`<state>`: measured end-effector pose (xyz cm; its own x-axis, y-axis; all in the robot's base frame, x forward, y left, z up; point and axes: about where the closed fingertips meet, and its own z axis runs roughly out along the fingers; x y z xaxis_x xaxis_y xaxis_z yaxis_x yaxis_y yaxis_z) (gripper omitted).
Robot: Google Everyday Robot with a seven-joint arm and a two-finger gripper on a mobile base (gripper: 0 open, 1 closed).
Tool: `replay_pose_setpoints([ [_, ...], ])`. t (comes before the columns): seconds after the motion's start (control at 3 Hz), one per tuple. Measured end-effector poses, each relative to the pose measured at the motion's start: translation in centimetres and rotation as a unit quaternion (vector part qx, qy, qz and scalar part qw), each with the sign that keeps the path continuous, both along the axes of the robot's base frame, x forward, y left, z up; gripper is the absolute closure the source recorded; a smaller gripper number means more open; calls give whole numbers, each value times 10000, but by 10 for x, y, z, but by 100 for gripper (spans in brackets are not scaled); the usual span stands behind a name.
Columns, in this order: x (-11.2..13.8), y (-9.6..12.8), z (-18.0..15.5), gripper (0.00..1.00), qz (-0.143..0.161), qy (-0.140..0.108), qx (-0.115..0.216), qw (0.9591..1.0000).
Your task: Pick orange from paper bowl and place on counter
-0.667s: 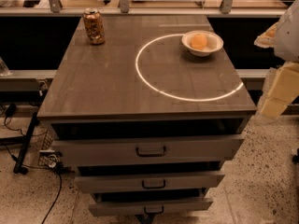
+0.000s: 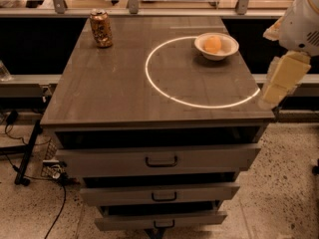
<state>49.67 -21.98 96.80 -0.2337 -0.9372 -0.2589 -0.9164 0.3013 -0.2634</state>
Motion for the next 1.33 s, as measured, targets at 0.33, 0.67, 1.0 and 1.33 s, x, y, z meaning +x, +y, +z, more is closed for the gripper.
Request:
replay_pose_setpoints([
  [0.33,53,-1,-3,0,-40,-166,262,9995],
  [0.67,150,-1,-10,0,-310,-611,629,9957],
  [1.0,150,-1,-10,0,-310,-611,629,9957],
  [1.33,167,4,-23,0,-411,-571,964,9929],
])
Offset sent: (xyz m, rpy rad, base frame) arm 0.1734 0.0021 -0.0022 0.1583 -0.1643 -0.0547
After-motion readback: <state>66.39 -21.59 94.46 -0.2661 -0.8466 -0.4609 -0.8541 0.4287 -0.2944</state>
